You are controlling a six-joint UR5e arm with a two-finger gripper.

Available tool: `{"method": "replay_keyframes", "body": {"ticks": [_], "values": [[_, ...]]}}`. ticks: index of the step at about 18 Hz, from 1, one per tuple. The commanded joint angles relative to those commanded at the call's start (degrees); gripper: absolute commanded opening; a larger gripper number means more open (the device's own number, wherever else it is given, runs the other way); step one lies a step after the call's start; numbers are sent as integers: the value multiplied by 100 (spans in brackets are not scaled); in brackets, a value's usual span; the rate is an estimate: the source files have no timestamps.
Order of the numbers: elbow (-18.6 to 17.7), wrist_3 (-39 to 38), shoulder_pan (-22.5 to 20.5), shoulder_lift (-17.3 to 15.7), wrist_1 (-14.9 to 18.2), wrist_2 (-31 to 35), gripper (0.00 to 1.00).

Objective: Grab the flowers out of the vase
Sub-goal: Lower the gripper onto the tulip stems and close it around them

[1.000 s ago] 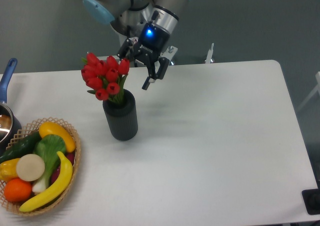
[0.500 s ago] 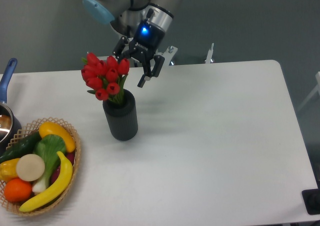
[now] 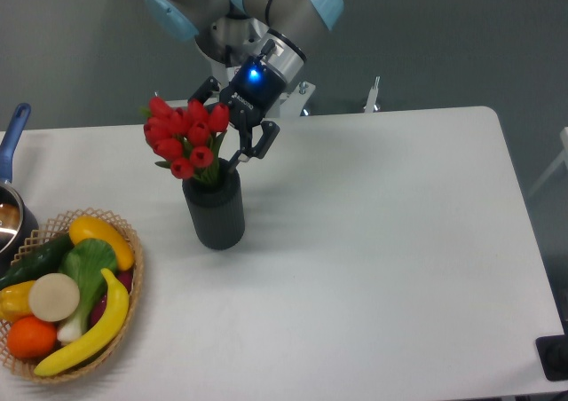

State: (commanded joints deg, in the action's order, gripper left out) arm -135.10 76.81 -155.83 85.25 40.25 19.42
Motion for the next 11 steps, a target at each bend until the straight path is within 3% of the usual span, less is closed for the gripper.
{"method": "replay_keyframes", "body": {"ticks": [2,4,6,11], "values": [[27,18,27,53,0,9,99],[18,0,35,45,0,26,89],[18,9,35,54,0,35,76],[-17,-17,27,-17,9,44,32]]}}
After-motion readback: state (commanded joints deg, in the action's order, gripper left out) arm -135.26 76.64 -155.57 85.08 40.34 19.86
